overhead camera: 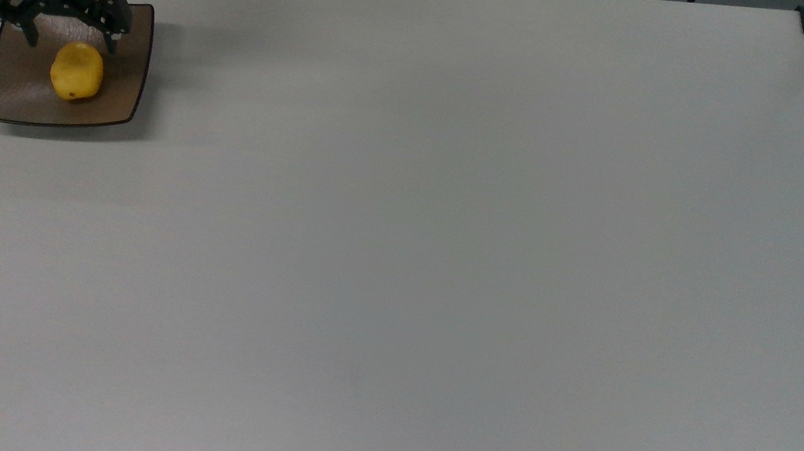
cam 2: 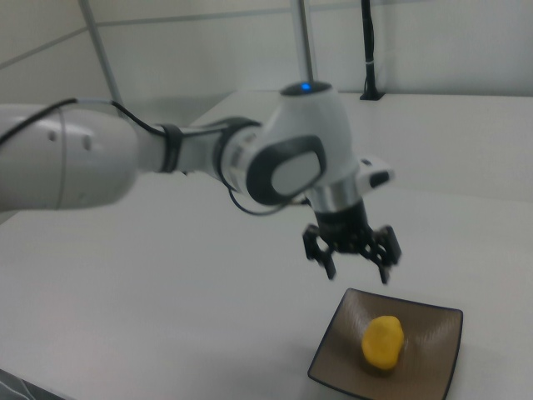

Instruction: Put potatoes on a ceramic plate

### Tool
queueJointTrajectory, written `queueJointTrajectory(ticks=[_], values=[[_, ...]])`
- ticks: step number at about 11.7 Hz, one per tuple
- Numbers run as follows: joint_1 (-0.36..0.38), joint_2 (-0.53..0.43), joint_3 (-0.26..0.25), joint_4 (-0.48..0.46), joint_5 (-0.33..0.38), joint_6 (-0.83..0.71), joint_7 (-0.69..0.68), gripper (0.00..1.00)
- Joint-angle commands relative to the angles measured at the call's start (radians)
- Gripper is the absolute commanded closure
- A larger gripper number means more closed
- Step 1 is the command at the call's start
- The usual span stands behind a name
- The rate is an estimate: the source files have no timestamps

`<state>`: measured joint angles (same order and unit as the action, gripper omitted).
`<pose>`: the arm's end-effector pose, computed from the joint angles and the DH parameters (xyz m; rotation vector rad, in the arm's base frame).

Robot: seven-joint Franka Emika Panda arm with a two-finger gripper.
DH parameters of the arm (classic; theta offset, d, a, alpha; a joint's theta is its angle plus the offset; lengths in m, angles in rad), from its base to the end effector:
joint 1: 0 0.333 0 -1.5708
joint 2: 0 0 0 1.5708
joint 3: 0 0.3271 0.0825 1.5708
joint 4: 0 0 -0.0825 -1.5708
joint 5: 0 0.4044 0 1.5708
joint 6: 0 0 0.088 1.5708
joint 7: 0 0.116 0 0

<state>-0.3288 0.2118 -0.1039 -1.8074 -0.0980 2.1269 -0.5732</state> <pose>0.5891 -0.2737 0.4296 2.9807 0.2859 0.0646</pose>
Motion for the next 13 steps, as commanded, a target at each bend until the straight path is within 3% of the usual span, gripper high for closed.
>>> queueJointTrajectory(ticks=[1,4,7,11,13], values=[[0.089,-0.152,-0.008,0.003,0.021,-0.154,0.151,0.0],[0.149,-0.276,-0.008,0.059,0.136,-0.35,0.236,0.0],[0.265,-0.409,-0.01,0.056,0.143,-0.505,0.379,0.0],[0.462,-0.431,-0.002,0.054,0.143,-0.564,0.538,0.0],[0.514,-0.41,0.006,0.046,0.144,-0.553,0.561,0.0]])
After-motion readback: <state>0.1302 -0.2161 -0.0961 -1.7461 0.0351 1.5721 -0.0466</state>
